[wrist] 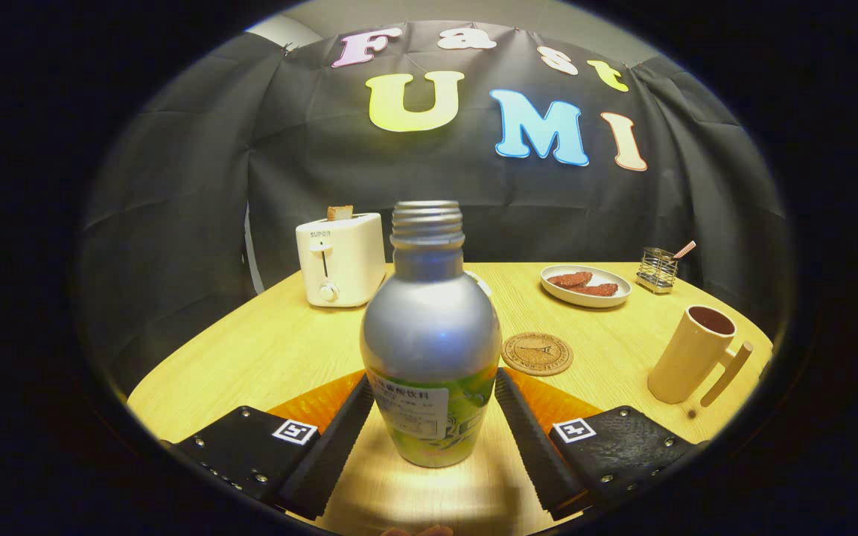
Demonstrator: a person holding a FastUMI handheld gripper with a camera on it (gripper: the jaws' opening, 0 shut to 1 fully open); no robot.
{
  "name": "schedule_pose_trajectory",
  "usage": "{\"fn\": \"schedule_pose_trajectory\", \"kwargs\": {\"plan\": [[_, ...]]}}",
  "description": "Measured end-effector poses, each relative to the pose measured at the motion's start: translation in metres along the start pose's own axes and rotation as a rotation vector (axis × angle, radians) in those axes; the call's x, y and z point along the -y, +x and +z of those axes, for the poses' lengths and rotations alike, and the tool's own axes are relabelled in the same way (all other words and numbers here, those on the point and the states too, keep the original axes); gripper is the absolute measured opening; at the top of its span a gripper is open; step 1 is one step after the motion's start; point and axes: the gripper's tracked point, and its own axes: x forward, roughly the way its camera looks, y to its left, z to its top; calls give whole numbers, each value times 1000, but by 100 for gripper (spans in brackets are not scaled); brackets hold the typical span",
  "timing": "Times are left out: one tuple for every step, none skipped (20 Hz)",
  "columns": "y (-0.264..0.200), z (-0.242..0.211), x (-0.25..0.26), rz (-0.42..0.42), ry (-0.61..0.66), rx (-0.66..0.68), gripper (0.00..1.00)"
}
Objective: Take the bottle from table, then pour the juice into the cup, finally place the bottle on the coaster
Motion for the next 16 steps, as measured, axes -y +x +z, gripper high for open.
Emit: {"fn": "schedule_pose_trajectory", "kwargs": {"plan": [[0,-4,-1,-3,1,-9,100],[0,-6,0,-7,1,-16,100],[-1,-9,0,-9,0,-22,100],[-1,-9,0,-9,2,-23,100],[-1,-12,-1,-9,5,-27,100],[-1,-11,-2,-4,6,-28,100],[-1,-12,-5,0,6,-29,98],[0,-13,-5,-1,3,-33,98],[1,-14,-6,-1,-4,-34,94],[2,-16,-6,0,-8,-41,87],[2,-18,-5,-2,-12,-51,84],[0,-17,-5,0,-15,-50,84],[2,-17,-5,1,-15,-54,81],[2,-16,-5,3,-13,-55,81],[2,-17,-6,6,-15,-63,80],[3,-16,-5,8,-12,-70,79]]}}
